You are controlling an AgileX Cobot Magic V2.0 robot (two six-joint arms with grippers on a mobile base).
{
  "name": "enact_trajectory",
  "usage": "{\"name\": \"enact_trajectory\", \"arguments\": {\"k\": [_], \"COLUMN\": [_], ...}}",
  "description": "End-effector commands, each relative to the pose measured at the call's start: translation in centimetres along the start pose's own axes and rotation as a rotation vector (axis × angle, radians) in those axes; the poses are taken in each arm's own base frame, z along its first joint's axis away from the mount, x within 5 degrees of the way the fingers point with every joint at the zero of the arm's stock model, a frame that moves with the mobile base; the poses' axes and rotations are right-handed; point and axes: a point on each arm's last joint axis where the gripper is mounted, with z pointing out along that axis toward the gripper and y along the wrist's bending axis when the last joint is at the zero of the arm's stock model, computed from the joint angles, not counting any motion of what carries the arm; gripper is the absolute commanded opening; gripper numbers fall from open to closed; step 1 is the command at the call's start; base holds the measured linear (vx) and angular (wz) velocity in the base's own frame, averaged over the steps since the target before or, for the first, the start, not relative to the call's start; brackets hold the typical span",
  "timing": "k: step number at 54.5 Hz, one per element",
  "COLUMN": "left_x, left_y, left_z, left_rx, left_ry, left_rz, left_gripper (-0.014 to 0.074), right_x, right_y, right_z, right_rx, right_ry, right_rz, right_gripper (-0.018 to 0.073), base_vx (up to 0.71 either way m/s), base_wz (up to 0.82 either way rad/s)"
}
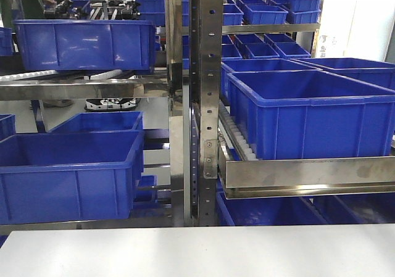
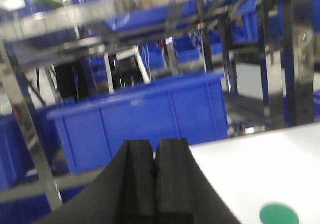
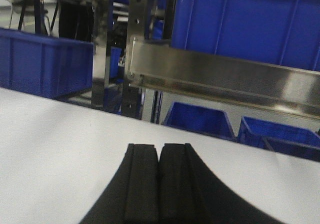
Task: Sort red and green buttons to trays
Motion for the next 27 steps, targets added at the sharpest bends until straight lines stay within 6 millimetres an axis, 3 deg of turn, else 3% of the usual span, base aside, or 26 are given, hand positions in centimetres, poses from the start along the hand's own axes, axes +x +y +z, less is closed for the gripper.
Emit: {"name": "enact_trajectory", "arguments": {"k": [1, 7, 14, 22, 27], "left_x": [-2.8, -4.2, -6.4, -11.4, -15.3], "left_y": [0.1, 0.0, 0.8, 1.8, 2.5], "left_z": [-0.4, -0.8, -1.5, -1.5, 0.2], "left_rx": [0.004, 0.010, 0.021, -0.009, -0.011], "left_ry": [-0.216, -0.360, -0.470, -0.394, -0.332], "left_rz": [0.040, 0.040, -0.280, -0.213, -0.202], "left_gripper": [-0.0006, -0.0006, -0.0006, -0.0006, -0.0006], "right_x": [-1.4, -2.5, -5.7, -13.2, -17.4], "right_y": [-0.2, -0.4, -0.8, -1.8, -2.4], "right_z": [-0.1, -0.4, -1.2, -2.1, -0.4], "right_rx": [0.025, 0.036, 0.046, 0.051, 0.047], "right_ry": [-0.175, -0.258, -0.341, -0.414, -0.379], "right_rz": [0.012, 0.023, 0.026, 0.043, 0.035], "right_gripper": [-0.0008, -0.0008, -0.0008, -0.0008, -0.0008], "base_vx": [0.00, 0.00, 0.00, 0.00, 0.00], "base_wz": [0.00, 0.00, 0.00, 0.00, 0.00]}}
